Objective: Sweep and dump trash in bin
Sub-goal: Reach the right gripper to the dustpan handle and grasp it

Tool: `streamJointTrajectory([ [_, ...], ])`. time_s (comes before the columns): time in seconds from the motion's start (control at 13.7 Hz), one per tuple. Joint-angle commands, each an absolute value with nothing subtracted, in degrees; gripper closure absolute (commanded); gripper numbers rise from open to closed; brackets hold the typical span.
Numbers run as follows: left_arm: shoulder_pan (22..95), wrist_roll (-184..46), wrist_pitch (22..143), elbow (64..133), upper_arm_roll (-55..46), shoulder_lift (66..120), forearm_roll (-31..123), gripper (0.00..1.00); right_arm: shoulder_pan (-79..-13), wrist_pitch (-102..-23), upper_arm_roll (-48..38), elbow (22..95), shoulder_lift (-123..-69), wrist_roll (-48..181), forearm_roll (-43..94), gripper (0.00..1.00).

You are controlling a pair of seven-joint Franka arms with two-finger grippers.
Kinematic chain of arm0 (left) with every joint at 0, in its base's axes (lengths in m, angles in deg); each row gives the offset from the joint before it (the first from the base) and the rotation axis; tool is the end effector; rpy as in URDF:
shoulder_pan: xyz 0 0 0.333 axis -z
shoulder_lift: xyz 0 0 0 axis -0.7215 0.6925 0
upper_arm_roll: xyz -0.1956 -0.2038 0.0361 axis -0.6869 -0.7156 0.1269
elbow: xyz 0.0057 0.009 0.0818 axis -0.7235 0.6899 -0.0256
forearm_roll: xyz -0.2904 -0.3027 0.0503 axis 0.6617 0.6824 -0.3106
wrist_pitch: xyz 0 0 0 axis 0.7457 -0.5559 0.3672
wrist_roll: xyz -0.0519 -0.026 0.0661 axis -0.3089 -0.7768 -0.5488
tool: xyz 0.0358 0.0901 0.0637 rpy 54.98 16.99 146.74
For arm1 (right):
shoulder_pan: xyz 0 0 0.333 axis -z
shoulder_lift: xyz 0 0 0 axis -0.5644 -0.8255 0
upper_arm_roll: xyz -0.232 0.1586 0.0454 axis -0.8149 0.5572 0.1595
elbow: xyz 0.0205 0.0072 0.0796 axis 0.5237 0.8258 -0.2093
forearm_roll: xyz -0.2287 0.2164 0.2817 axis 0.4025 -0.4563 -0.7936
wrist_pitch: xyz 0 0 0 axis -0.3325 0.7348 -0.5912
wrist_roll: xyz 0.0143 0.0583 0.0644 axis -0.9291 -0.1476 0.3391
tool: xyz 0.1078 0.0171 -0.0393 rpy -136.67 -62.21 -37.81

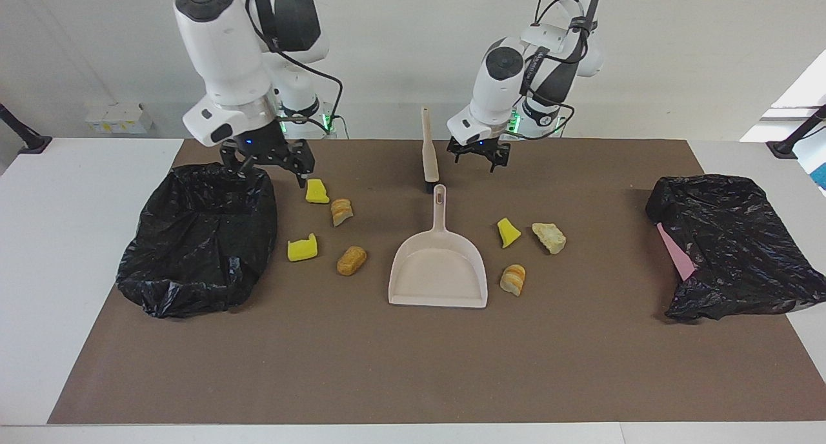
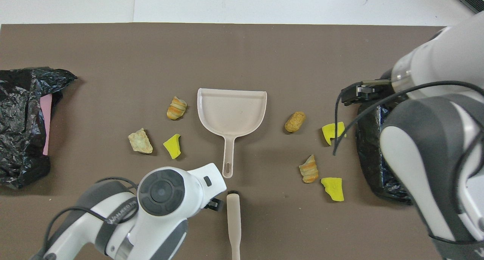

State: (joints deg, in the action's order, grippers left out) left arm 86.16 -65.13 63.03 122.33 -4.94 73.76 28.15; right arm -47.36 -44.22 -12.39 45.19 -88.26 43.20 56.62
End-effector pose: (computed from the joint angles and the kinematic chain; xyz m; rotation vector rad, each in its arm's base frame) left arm 0.3603 -0.3510 0.3388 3.0547 -0.5514 -0.2035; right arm 0.6158 0.1397 0.5188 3.1397 -0.0741 0.0449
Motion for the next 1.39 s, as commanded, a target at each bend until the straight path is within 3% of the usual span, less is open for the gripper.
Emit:
streamJointTrajectory([
  [0.0,94.1,-57.9,66.3,128.5,-3.8,68.3,28.7,0.0,-49.6,-47.9,-12.3,46.8,-90.0,39.4,56.7,0.0],
  [0.36,106.4,-44.1,74.7,133.8,-3.8,67.9,29.6,0.0,-54.1,-53.9,-12.3,50.4,-92.7,35.1,56.5,0.0],
  [0.66,110.1,-40.4,77.2,135.8,-3.8,68.6,29.5,0.0,-58.7,-59.0,-12.3,54.8,-93.7,28.7,56.1,0.0],
  [1.09,112.0,-38.3,80.1,136.2,-3.8,72.2,29.6,0.0,-69.0,-60.9,-12.3,46.2,-105.1,19.1,56.6,0.0],
  [1.17,112.1,-37.4,82.1,136.1,-3.8,73.5,29.6,0.05,-70.1,-60.9,-12.3,44.5,-106.7,17.4,56.7,0.0],
  [1.31,112.0,-36.9,82.1,136.1,-3.7,73.7,29.6,0.27,-72.4,-60.9,-12.3,42.3,-109.3,15.6,56.5,0.0],
])
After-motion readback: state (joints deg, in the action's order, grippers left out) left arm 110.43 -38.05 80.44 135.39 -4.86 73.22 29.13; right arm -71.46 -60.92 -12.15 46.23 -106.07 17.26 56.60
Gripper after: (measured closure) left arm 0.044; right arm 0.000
